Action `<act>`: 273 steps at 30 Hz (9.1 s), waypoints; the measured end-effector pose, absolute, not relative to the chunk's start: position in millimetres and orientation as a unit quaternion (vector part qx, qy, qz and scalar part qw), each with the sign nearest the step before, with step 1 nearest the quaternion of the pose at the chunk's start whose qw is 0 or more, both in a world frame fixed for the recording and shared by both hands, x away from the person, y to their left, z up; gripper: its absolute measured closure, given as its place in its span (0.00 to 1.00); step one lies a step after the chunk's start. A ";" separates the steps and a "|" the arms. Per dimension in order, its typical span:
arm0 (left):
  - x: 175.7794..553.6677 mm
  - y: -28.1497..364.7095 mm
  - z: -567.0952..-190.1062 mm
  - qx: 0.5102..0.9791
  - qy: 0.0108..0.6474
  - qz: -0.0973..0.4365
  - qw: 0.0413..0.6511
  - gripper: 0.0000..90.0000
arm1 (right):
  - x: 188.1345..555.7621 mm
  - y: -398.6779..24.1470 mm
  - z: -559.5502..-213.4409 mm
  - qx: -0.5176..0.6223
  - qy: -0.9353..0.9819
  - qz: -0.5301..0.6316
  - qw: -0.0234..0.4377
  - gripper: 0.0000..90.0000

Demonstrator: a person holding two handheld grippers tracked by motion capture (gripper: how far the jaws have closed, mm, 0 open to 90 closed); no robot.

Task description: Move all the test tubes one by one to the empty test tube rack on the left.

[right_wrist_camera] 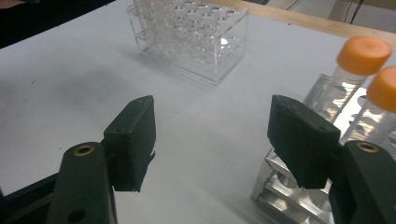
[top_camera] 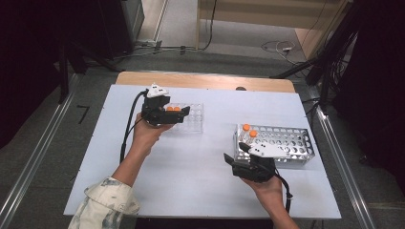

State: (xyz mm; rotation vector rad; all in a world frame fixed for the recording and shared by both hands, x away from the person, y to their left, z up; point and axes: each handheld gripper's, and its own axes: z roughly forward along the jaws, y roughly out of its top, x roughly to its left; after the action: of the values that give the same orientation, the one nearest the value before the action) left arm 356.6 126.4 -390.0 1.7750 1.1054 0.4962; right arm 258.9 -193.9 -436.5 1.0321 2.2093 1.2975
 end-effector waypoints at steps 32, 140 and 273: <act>338.0 104.8 -383.4 0.741 0.414 0.173 0.499 0.15 | 281.5 -228.2 -442.2 0.430 0.746 0.437 0.260 0.40; 313.5 61.9 -393.7 0.776 0.352 0.134 0.505 0.17 | 269.1 -184.2 -438.2 0.371 0.759 0.480 0.234 0.79; 369.5 103.3 -409.0 0.769 0.413 0.248 0.421 0.78 | 247.5 -208.5 -441.0 0.386 0.775 0.446 0.226 0.25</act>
State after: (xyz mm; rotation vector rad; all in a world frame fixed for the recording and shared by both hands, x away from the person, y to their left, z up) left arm 369.5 103.3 -409.0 1.9261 1.0347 0.6209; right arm 247.5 -208.5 -441.0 1.0654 2.1368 1.2305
